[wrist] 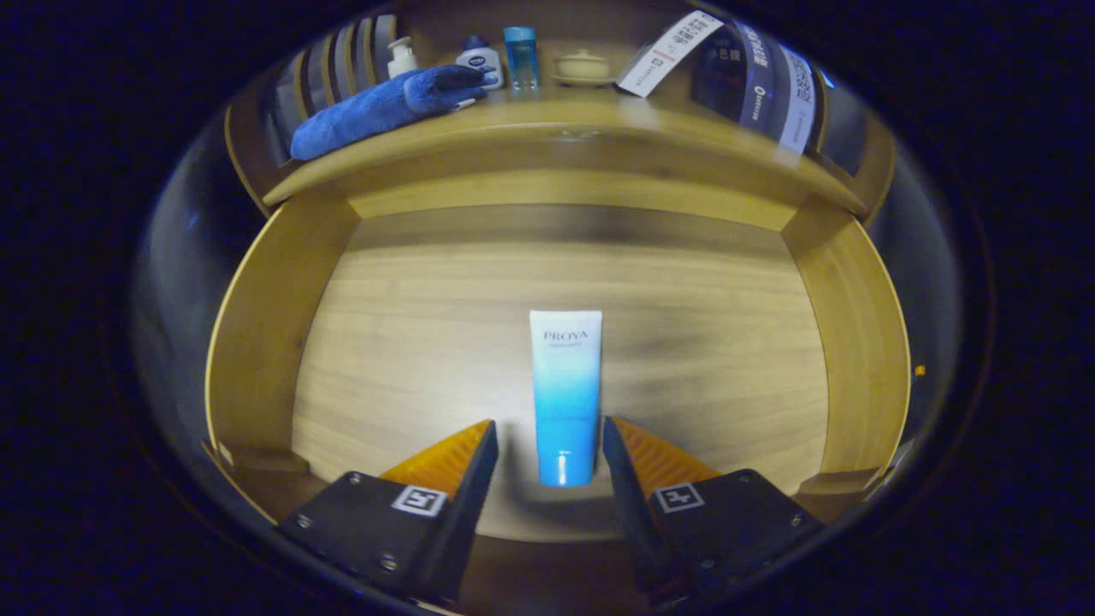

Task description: Pull open the drawer, take out the items inside it, and place them on the countertop above the cabinet.

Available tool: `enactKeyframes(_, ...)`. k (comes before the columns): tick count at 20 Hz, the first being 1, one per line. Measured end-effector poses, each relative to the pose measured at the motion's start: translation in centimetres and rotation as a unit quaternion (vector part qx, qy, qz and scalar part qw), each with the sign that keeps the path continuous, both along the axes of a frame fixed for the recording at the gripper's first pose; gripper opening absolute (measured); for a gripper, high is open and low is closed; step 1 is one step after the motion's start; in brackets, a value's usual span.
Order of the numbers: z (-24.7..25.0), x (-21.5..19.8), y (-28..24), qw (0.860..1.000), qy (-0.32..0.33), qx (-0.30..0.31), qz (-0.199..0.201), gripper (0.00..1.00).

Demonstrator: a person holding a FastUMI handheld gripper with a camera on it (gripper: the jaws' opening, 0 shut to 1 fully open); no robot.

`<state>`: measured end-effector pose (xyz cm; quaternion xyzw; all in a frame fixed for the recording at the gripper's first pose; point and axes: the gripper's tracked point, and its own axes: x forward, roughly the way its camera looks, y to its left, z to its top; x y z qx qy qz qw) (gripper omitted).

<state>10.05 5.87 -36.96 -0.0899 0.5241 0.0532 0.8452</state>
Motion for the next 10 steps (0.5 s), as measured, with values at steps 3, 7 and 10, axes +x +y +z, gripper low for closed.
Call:
enactKeyframes(3, -0.5, 0.3, 0.3, 0.999, -0.006, -0.014, 0.03, 0.41)
enactKeyframes(7, 0.6, 0.0, 1.4, 0.999, -0.029, 0.013, 0.022, 0.35)
enactKeyframes(10, 3.3, 0.4, 2.2, 0.996, -0.079, 0.037, 0.025, 0.35)
